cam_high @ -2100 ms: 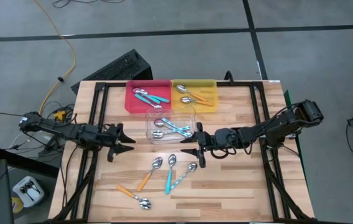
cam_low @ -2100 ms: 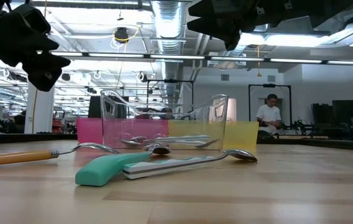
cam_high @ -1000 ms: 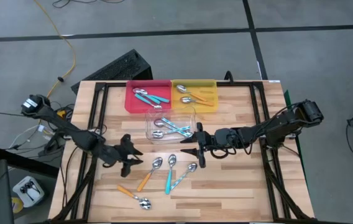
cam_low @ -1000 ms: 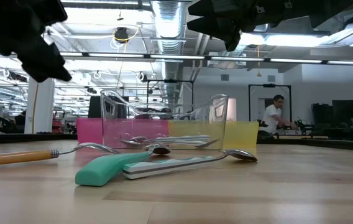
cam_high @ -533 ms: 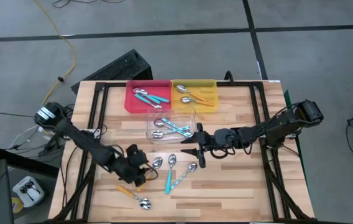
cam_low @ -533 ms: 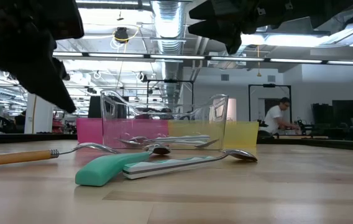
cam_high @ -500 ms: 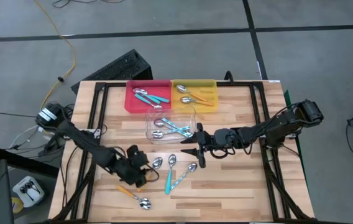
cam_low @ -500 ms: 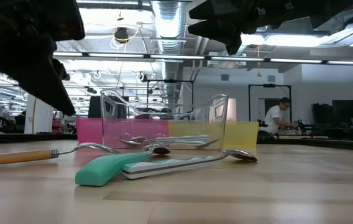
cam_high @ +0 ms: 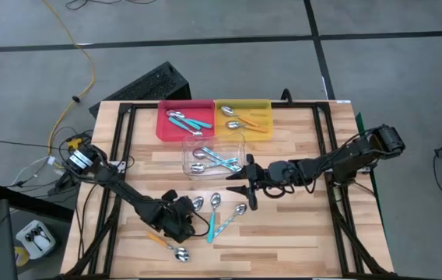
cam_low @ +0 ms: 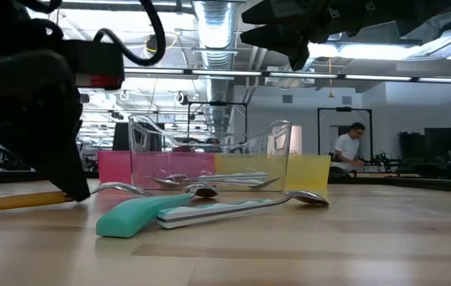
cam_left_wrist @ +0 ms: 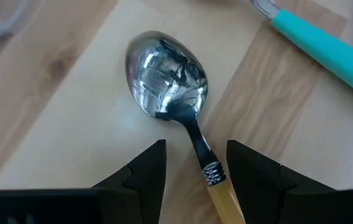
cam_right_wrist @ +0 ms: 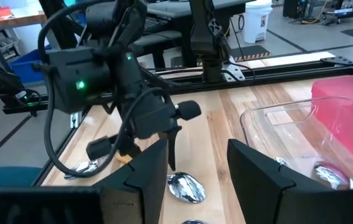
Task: Sort silverware by color (type)
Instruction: Put the yellow spoon into the yellow bin
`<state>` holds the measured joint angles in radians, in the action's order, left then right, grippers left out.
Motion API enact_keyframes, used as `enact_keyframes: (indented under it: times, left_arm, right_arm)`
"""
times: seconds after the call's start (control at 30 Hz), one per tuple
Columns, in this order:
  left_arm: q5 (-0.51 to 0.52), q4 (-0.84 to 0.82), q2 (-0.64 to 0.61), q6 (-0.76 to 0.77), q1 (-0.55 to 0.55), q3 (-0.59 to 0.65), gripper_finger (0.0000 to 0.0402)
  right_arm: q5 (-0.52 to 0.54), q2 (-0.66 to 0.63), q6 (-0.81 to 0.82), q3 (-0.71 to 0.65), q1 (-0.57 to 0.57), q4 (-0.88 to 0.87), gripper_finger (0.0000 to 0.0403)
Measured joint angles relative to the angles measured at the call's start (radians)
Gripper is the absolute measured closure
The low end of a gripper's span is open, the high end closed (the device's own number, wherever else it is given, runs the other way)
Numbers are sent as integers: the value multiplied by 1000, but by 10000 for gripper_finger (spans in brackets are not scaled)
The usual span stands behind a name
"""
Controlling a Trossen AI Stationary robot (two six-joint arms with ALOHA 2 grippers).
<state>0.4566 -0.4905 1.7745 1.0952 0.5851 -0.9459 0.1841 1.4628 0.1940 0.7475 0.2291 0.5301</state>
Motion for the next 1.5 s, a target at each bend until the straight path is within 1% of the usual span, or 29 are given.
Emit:
enact_keyframes:
  times: [0.17, 0.27, 0.33, 0.47, 0.5, 0.53, 0.7, 0.83, 1.0, 1.1, 1.33, 1.5]
  left_arm:
    - [9, 3, 23, 35, 5, 0, 248]
    - [-4, -12, 24, 36, 4, -1, 263]
    - [-1, -13, 24, 36, 4, 6, 288]
    - [2, -19, 23, 36, 4, 11, 369]
    - [1, -20, 23, 35, 4, 11, 381]
    - [1, -19, 23, 33, 4, 11, 386]
    - [-1, -16, 22, 10, 11, 10, 389]
    - [39, -17, 5, -29, 34, -2, 399]
    - [123, -47, -69, -85, 45, -1, 397]
    - [208, -51, -121, -113, 51, -3, 398]
    - [343, -53, -229, -256, 83, -3, 400]
    - [384, -51, -285, -422, 111, -3, 401]
  right_arm:
    - [0, 0, 0, 0, -1, 0, 214]
    - [0, 0, 0, 0, -1, 0, 214]
    - [0, 0, 0, 0, -1, -2, 214]
    - [0, 0, 0, 0, -1, -2, 214]
    - [0, 0, 0, 0, -1, -2, 214]
    - [0, 0, 0, 0, -1, -2, 214]
    - [0, 0, 0, 0, -1, -2, 214]
    - [0, 0, 0, 0, -1, -2, 214]
    - [0, 0, 0, 0, -1, -1, 214]
    - [0, 0, 2, 0, -1, 3, 214]
    - [0, 0, 16, 0, -1, 7, 214]
    - [-1, 0, 6, 0, 7, 27, 214]
